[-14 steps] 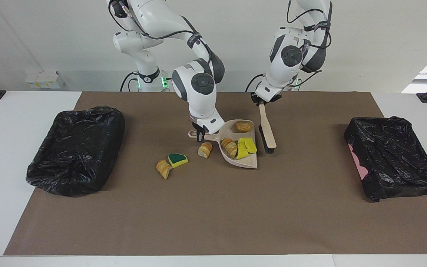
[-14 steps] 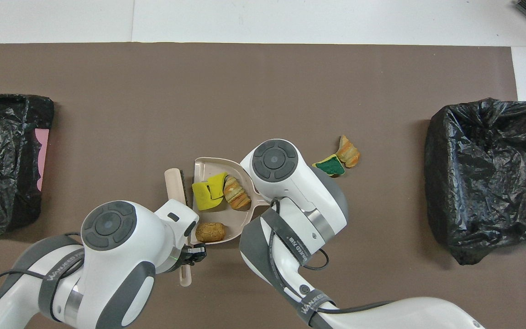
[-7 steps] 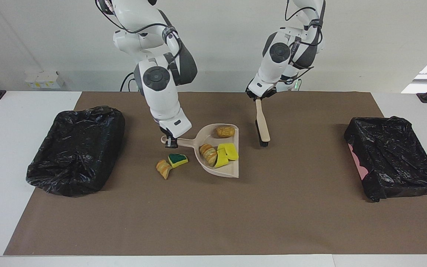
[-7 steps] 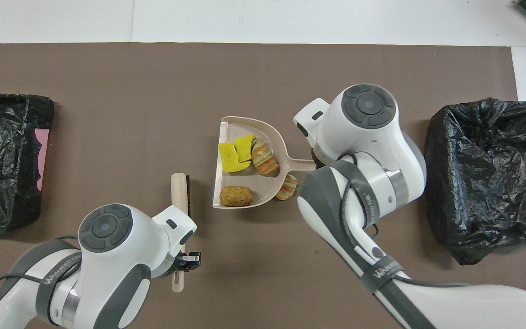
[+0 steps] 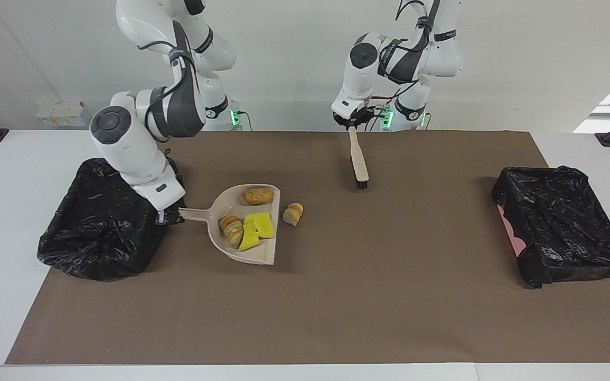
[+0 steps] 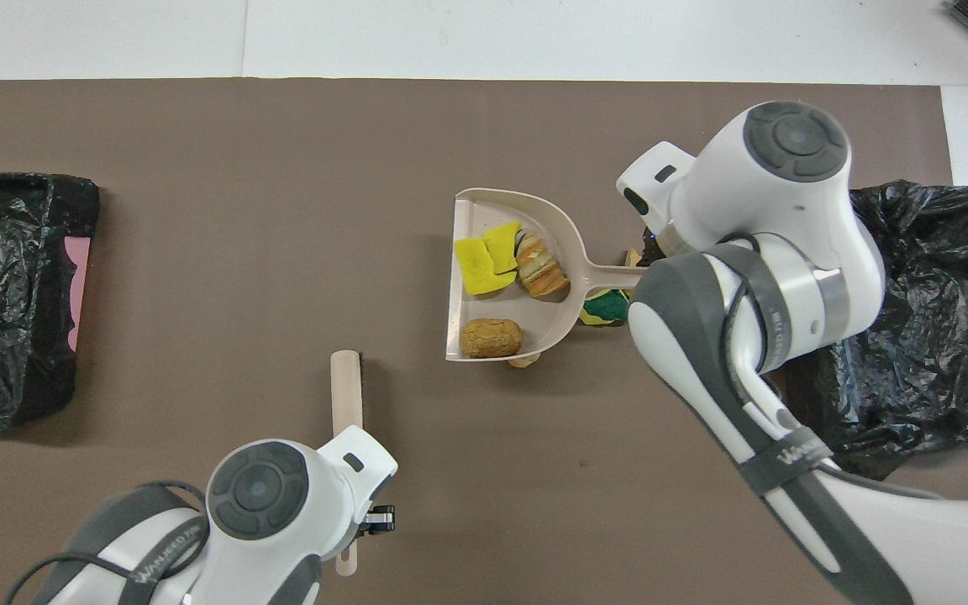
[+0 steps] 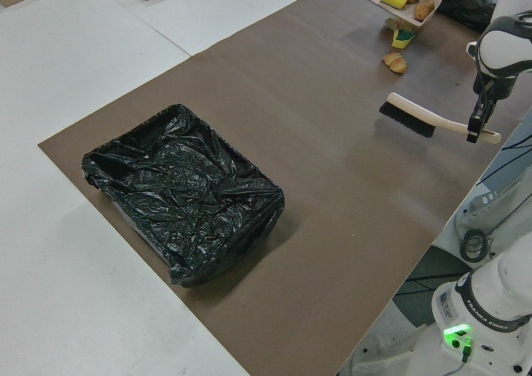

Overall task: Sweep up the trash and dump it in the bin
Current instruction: 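Carry the loaded dustpan with the right gripper toward the nearer trash bag, then tip the dustpan into the bag with the right gripper while the left gripper withdraws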

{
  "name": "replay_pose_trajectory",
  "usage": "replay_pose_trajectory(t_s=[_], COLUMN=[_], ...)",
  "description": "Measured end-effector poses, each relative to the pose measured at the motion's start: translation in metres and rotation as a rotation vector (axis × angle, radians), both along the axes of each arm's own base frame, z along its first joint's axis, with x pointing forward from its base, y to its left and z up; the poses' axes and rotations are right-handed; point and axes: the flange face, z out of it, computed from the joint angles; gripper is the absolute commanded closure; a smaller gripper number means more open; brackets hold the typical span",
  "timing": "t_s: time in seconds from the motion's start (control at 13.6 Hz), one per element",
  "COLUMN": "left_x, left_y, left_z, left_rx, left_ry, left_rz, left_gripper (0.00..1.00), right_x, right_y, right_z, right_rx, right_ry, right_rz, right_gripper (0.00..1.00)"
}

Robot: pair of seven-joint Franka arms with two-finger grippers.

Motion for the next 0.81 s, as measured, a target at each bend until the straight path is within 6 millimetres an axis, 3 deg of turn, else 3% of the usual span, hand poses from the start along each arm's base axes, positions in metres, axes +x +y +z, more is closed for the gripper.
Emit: replay_pose_trajectory(t_s=[0.29,0.37,0.52,0.59,0.81], left_x=[-0.024,-0.027,-0.029,-0.029,-0.028], left_y=[-0.01,-0.01,-0.01,-0.01,-0.01], left_z=[-0.02,-0.023,-0.025,-0.025,-0.025], left_rx=[-0.026,-0.024,-0.026,-0.026,-0.032], left_ry=[-0.004,0.001,0.002,0.002,0.005], left_rz=[0.001,0.002,0.003,0.004,-0.01], left_gripper=[0.98,0.79,0.08,0.0,0.0], right_x=[-0.004,-0.007,-0.016,-0.023,-0.05], right_y=[-0.074,-0.092,-0.126,-0.144,-0.187], right_z=[0.003,0.008,0.028,0.041,0.088], right_rx=[-0.026,-0.05,-0.084,-0.103,-0.193], right_ry=[0.002,0.003,-0.008,-0.019,-0.052], right_rz=[-0.019,-0.032,-0.063,-0.066,-0.068], right_gripper=[1.0,1.0,1.0,1.0,1.0])
